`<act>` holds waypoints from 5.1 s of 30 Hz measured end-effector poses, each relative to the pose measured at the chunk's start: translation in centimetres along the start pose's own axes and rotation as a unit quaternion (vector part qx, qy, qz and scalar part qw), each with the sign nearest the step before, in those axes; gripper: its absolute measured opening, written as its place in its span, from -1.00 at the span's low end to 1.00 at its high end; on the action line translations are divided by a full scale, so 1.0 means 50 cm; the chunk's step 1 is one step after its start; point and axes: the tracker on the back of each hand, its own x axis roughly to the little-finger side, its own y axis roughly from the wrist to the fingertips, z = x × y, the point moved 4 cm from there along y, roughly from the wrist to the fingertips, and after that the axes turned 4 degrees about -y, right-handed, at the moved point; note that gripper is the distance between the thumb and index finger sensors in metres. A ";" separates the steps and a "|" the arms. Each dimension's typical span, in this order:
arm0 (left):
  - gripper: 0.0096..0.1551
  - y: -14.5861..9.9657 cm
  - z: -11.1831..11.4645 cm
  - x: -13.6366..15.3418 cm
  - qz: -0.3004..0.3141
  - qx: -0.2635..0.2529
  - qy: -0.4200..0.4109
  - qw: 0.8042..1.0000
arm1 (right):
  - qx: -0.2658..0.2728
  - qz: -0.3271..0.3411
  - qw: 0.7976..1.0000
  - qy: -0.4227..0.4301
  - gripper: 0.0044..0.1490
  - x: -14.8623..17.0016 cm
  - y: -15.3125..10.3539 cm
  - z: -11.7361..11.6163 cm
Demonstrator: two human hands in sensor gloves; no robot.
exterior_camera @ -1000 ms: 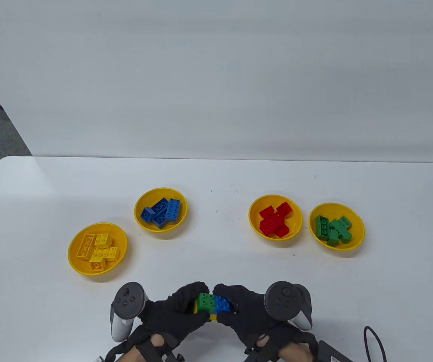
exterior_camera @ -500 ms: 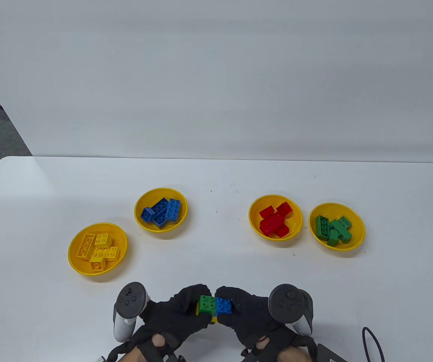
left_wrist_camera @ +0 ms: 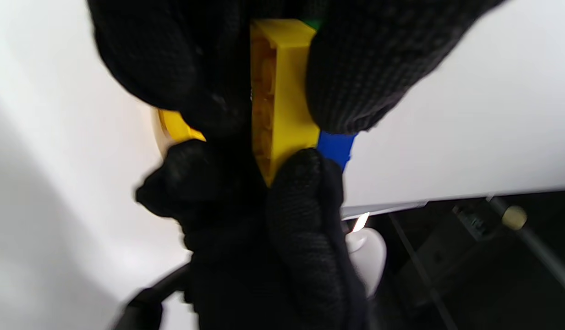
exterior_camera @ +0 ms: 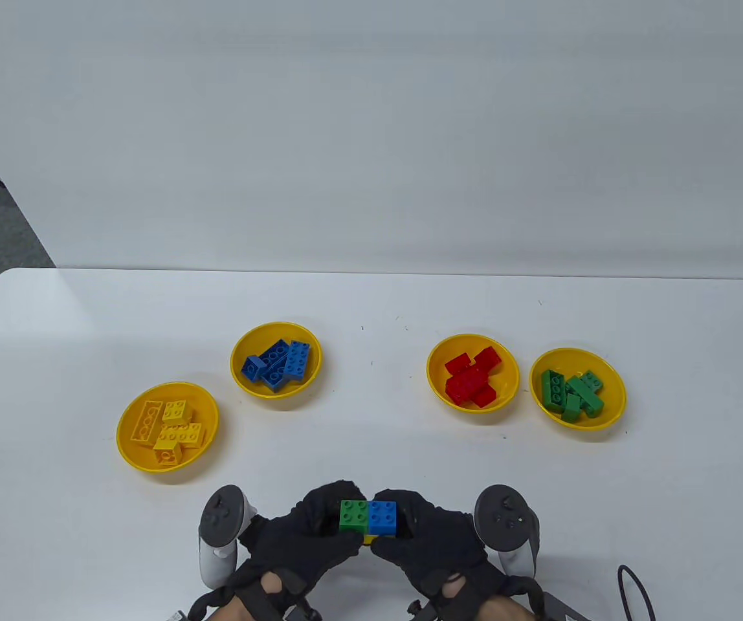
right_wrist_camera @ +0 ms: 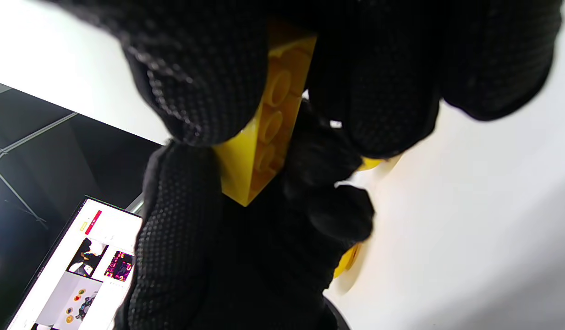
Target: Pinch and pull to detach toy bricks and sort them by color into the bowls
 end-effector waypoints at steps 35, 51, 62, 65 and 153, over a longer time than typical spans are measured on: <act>-0.20 0.085 0.026 -0.138 0.093 0.032 0.176 0.979 | 0.100 0.094 0.981 -0.139 -0.18 -0.071 -0.043 0.019; -0.21 0.179 -0.219 -0.265 -0.030 -0.174 0.386 0.905 | 0.059 0.066 0.993 -0.074 -0.18 -0.045 -0.030 0.034; -0.21 0.257 -0.337 -0.050 -0.247 -0.213 0.534 0.780 | 0.067 0.051 0.993 -0.078 -0.18 -0.025 -0.026 0.057; -0.21 0.263 -0.347 -0.043 -0.246 -0.221 0.526 0.784 | 0.068 0.046 0.993 -0.081 -0.18 -0.020 -0.024 0.058; -0.23 0.016 -0.058 -0.099 0.067 -0.037 0.146 0.986 | 0.134 0.074 0.988 0.024 -0.30 -0.041 -0.015 0.078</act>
